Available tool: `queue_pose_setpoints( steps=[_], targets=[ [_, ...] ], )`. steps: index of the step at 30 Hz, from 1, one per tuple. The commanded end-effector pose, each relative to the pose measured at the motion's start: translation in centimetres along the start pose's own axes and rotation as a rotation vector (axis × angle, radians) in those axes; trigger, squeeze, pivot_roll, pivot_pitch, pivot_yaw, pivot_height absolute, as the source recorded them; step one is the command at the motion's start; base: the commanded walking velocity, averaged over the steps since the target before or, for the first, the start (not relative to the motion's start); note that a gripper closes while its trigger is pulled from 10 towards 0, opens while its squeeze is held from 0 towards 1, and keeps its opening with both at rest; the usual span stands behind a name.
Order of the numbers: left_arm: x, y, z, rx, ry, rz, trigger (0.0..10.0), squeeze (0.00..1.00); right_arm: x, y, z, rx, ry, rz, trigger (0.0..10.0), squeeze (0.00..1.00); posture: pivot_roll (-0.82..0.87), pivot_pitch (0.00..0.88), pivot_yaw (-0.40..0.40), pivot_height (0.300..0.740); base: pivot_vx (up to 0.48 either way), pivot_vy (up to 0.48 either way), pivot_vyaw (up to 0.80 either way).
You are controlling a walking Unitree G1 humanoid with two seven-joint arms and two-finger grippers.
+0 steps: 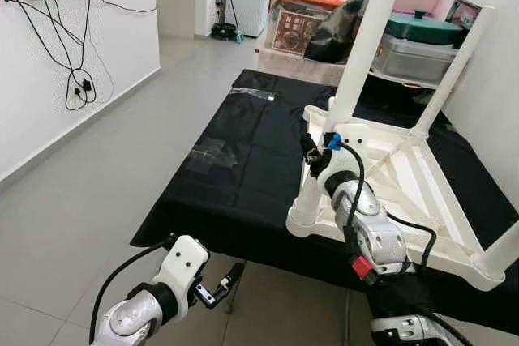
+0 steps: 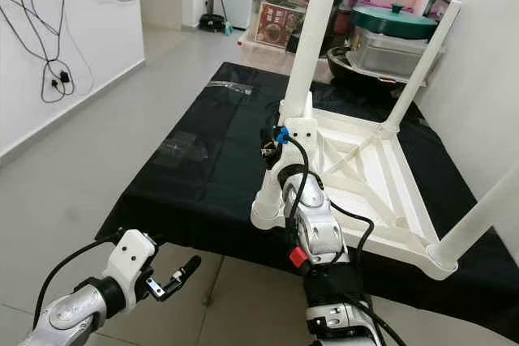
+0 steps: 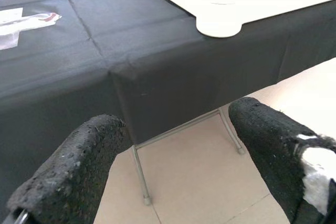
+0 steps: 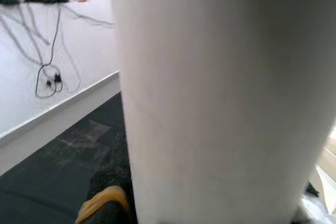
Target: Building children table
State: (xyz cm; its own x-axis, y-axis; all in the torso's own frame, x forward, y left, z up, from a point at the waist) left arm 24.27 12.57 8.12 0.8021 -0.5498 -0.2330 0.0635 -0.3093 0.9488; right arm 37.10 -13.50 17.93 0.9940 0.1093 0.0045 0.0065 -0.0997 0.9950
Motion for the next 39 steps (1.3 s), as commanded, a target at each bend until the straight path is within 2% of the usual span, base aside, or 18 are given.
queue_pose_setpoints(
  steps=[1,12,23,39],
  targets=[
    [0.2,-0.2,0.4,-0.002,-0.012,-0.001,10.0,0.0,-0.4,-3.1,1.9,-0.058,-0.062,-0.152,10.0,0.0,0.05,0.0,-0.13,0.74,0.0,0.0,0.0],
    [0.3,-0.1,0.5,-0.003,-0.016,0.0,10.0,0.0,-0.1,-2.7,1.7,-0.075,-0.038,-0.169,10.0,0.0,0.05,0.0,-0.13,0.74,0.0,0.0,0.0],
    [0.2,-0.2,0.4,-0.004,-0.015,-0.003,10.0,0.0,0.1,-2.7,2.8,0.004,-0.082,-0.189,10.0,0.0,0.05,0.0,-0.129,0.74,0.0,0.0,0.0],
    [0.1,-0.2,0.3,0.001,-0.02,-0.007,10.0,0.0,0.1,-2.4,2.4,0.047,-0.082,-0.165,10.0,0.0,0.05,0.0,-0.122,0.74,0.0,0.0,0.0]
  ],
)
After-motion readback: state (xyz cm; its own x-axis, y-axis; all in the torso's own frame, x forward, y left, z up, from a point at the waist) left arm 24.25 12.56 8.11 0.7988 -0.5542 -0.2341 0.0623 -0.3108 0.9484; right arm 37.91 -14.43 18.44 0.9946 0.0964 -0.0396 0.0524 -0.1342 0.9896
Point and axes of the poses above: a point about 5 cm out from each wrist's last joint towards the gripper, its own x axis pointing out of the wrist towards the gripper, its own y axis along the axis of the wrist's last joint, z = x × y, the point moved 2 cm from there along x, pointing out of the wrist towards the gripper, and after that the axes turned 4 degrees about x, right-handed, at the moved point
